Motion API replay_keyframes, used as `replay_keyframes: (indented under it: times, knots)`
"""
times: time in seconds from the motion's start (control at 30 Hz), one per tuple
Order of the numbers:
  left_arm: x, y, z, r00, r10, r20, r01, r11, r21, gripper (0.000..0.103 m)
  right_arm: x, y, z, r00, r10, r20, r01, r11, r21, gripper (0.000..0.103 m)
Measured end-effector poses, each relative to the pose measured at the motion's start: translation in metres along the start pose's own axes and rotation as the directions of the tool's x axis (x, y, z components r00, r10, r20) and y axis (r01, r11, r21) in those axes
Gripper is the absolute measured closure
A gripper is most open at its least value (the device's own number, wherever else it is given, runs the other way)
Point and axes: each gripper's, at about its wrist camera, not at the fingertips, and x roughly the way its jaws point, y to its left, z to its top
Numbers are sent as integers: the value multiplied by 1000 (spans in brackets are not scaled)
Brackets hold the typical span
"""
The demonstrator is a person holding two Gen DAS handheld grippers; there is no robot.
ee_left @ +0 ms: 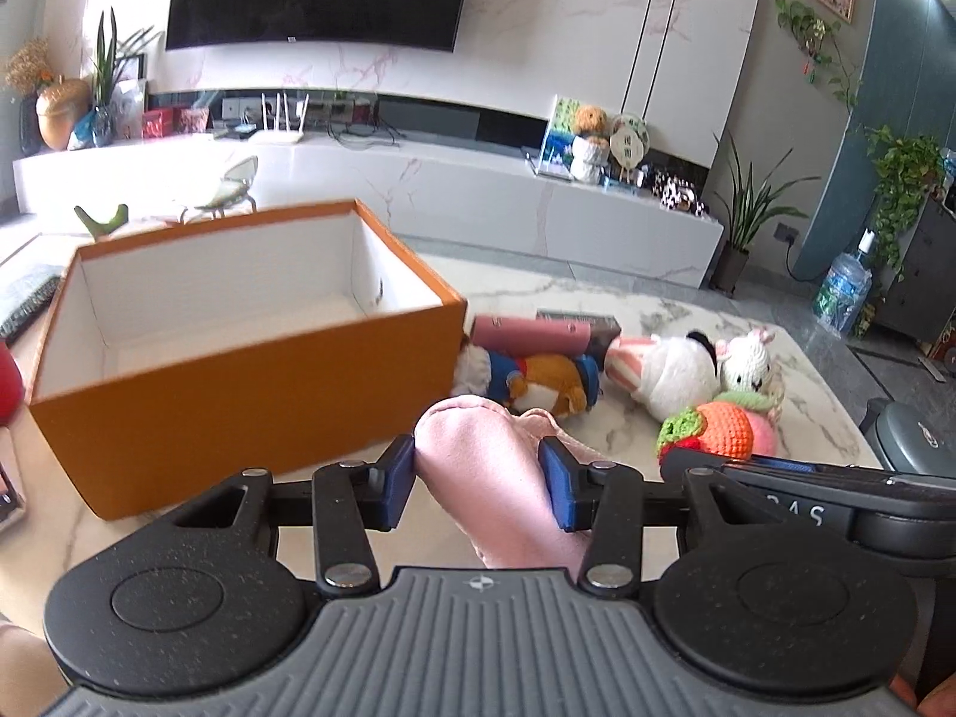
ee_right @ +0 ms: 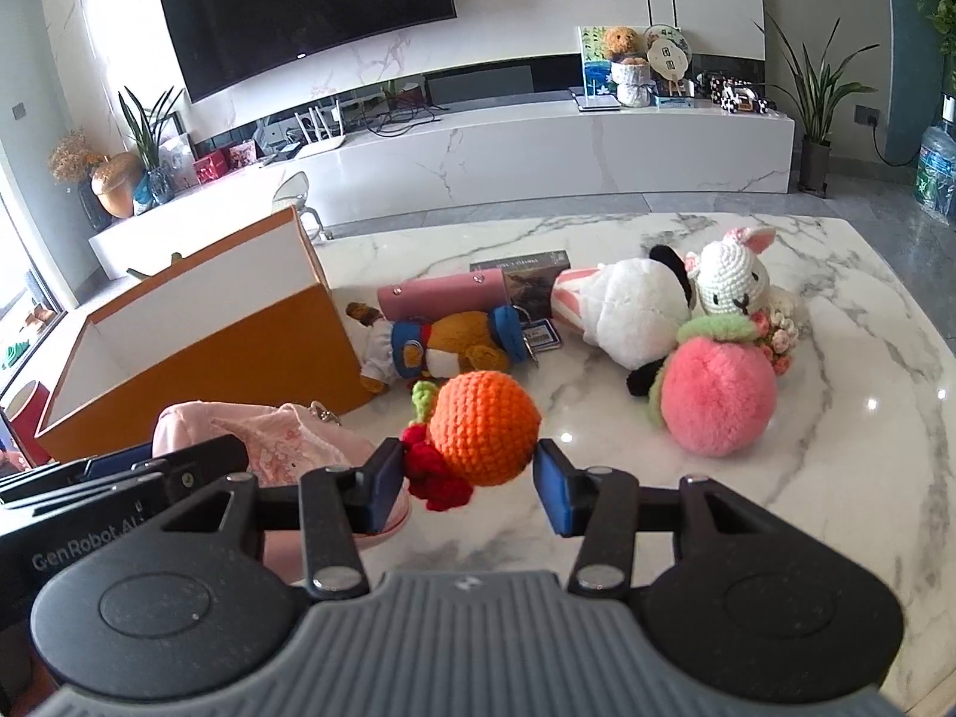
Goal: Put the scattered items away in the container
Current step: 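Carry both items over the orange box and open both tools to drop them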
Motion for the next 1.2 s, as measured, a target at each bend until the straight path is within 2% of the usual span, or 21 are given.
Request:
replay_keyframes:
  times: [0.17,0.37,0.63,0.73,0.9,1.1,1.2]
  knots:
    - [-23,17,25,996,38,87,-36,999,-18,51,-8,21,16,998,52,34,-51,999,-16,52]
    - [-36,44,55,980,108,170,-102,994,-43,51,-9,60,44,987,137,83,-130,987,-91,52]
    - [-23,84,89,954,210,214,-195,977,-85,51,30,108,82,967,251,47,-239,955,-173,52]
    - [-8,99,96,948,243,206,-225,969,-104,53,55,126,92,961,277,6,-270,942,-198,52]
    - [24,126,90,947,291,135,-273,952,-142,55,104,151,96,949,299,-98,-314,926,-210,52]
    - [50,152,75,944,328,28,-318,931,-179,55,156,169,84,907,325,-268,-379,908,-179,52]
    - [55,161,68,938,346,-11,-341,919,-197,55,167,177,79,895,323,-307,-389,903,-183,52]
